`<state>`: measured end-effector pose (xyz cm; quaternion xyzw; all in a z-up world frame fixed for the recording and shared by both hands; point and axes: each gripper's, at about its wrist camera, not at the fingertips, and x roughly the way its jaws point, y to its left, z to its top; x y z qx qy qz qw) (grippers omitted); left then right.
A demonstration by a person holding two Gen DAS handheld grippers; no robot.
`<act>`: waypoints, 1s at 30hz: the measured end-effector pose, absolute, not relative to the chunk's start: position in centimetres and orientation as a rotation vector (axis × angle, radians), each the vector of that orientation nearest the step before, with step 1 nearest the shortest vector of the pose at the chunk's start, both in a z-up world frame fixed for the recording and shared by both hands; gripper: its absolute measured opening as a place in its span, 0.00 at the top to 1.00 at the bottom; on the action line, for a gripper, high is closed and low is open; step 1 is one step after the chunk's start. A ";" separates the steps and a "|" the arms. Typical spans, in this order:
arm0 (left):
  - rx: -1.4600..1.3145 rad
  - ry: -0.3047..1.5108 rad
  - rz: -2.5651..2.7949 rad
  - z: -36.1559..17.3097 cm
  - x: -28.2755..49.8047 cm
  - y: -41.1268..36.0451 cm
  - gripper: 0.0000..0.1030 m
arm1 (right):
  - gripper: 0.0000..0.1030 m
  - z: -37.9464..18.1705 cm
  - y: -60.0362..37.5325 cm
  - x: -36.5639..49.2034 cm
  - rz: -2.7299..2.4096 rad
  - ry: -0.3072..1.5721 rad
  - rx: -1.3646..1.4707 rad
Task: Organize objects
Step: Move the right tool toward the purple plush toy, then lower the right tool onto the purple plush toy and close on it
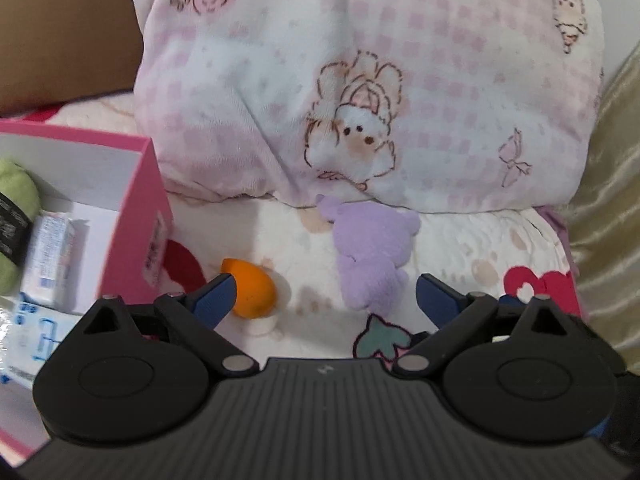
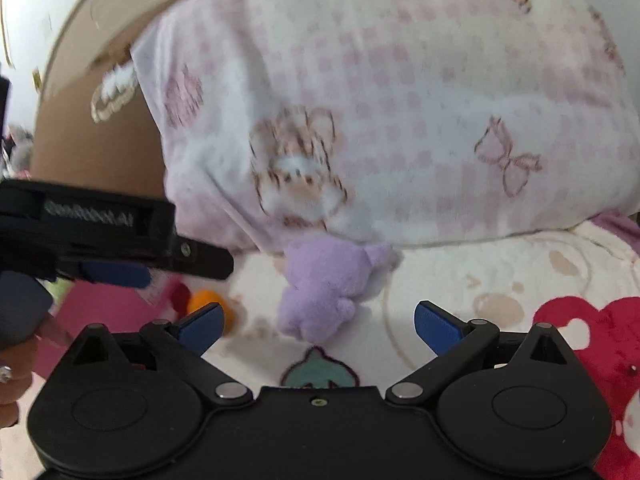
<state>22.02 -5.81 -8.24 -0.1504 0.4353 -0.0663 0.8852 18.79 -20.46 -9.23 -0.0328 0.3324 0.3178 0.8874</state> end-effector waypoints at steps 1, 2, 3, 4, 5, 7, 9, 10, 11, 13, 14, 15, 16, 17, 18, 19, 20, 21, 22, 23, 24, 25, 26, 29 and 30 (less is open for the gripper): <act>-0.312 0.911 -0.145 -8.7 22.3 -6.0 0.16 | 0.06 -9.7 -20.2 19.2 0.664 0.699 -0.066; -0.313 0.920 -0.143 -9.2 22.5 -6.1 0.20 | 0.06 -10.2 -20.0 19.5 0.669 0.704 -0.060; -0.319 0.932 -0.150 -9.8 22.8 -6.3 0.22 | 0.06 -10.6 -19.8 19.8 0.667 0.701 -0.052; -0.320 0.938 -0.159 -10.2 23.0 -6.4 0.25 | 0.06 -10.9 -19.6 19.9 0.662 0.690 -0.057; -0.317 0.944 -0.163 -10.6 23.2 -6.5 0.27 | 0.06 -11.2 -19.4 20.0 0.661 0.681 -0.069; -0.309 0.935 -0.176 -11.1 23.3 -6.7 0.33 | 0.06 -12.0 -18.7 20.2 0.673 0.667 -0.089; -0.308 0.915 -0.198 -11.3 23.6 -6.8 0.36 | 0.06 -12.4 -18.3 20.3 0.687 0.654 -0.096; -0.313 0.902 -0.212 -11.4 23.8 -6.8 0.37 | 0.06 -12.6 -18.1 20.3 0.693 0.641 -0.101; -0.318 0.892 -0.224 -11.5 24.0 -6.9 0.39 | 0.06 -12.8 -17.8 20.4 0.696 0.631 -0.107; -0.315 0.886 -0.242 -11.7 24.4 -7.0 0.44 | 0.06 -13.2 -17.3 20.6 0.693 0.629 -0.114; -0.293 0.891 -0.236 -11.7 24.7 -7.2 0.51 | 0.06 -13.3 -17.1 20.7 0.691 0.630 -0.117; -0.274 0.894 -0.232 -11.8 24.9 -7.5 0.53 | 0.06 -13.4 -16.9 20.8 0.687 0.630 -0.122; -0.270 0.889 -0.240 -11.8 25.1 -7.6 0.53 | 0.06 -13.5 -16.6 20.8 0.682 0.626 -0.136; -0.285 0.892 -0.249 -12.0 25.2 -7.6 0.54 | 0.06 -13.6 -16.3 20.8 0.693 0.627 -0.151; -0.309 0.908 -0.263 -12.3 25.5 -7.7 0.55 | 0.08 -13.8 -16.0 20.9 0.708 0.636 -0.169; -0.322 0.918 -0.271 -12.6 25.7 -7.8 0.58 | 0.09 -14.1 -15.6 21.0 0.710 0.650 -0.194; -0.328 0.922 -0.284 -12.9 25.7 -7.9 0.59 | 0.09 -14.4 -15.5 21.2 0.706 0.660 -0.200; -0.320 0.925 -0.297 -13.1 25.7 -8.3 0.59 | 0.08 -14.8 -15.5 21.4 0.698 0.675 -0.194; -0.308 0.928 -0.300 -13.4 25.7 -8.6 0.60 | 0.08 -15.3 -15.5 21.8 0.673 0.702 -0.187; -0.304 0.928 -0.304 -13.6 25.6 -8.9 0.62 | 0.08 -15.7 -15.8 22.2 0.660 0.722 -0.173; -0.316 0.929 -0.317 -13.9 25.5 -9.1 0.65 | 0.07 -16.1 -16.1 22.5 0.665 0.741 -0.153; -0.337 0.932 -0.328 -14.1 25.4 -9.0 0.71 | 0.06 -16.5 -16.5 22.9 0.659 0.780 -0.125; -0.356 0.938 -0.334 -14.4 25.4 -9.0 0.75 | 0.05 -16.5 -17.2 23.0 0.668 0.786 -0.087; -0.355 0.923 -0.322 -14.7 25.1 -8.9 0.80 | 0.02 -16.7 -18.6 23.4 0.707 0.790 0.003; -0.354 0.914 -0.322 -14.8 25.0 -8.8 0.80 | 0.00 -16.7 -18.9 23.6 0.726 0.799 0.023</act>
